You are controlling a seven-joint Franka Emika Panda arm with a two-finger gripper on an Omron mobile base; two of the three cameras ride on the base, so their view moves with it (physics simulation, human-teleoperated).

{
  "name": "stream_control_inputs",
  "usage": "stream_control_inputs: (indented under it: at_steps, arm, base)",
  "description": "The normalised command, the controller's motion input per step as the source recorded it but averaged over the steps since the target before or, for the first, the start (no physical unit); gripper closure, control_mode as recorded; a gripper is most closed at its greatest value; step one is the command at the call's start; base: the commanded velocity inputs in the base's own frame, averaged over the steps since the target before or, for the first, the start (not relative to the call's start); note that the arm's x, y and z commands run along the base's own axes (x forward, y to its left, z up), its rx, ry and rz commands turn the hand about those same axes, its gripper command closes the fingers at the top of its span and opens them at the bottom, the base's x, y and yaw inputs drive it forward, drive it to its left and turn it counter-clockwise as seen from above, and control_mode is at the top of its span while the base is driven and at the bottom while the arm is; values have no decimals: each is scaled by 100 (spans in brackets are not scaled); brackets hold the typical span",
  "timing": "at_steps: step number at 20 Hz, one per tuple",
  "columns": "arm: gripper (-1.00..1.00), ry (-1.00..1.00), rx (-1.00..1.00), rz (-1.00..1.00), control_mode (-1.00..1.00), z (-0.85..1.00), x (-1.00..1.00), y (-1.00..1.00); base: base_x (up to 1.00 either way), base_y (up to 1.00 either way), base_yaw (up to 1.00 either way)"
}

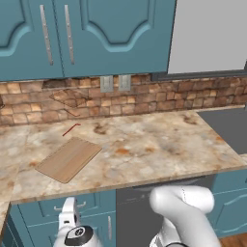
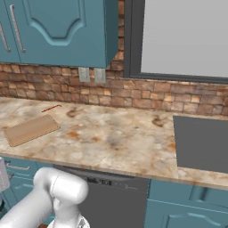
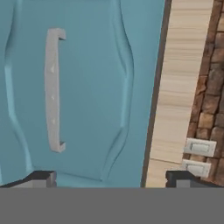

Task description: Open the drawer on the left and place the cutting tools on the cutting board.

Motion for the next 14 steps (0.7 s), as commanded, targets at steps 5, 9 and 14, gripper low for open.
stream_control_inputs:
  at_steps: [5, 9, 14]
  arm:
    - [-100, 0, 0, 0, -100, -39, 18, 10]
    - [-100, -1, 0, 0, -100, -37, 8, 14]
    - [-100, -2, 0, 0, -100, -25, 26, 14]
  base:
    - [0, 0, 0]
    - [0, 0, 0]
    - [0, 0, 0]
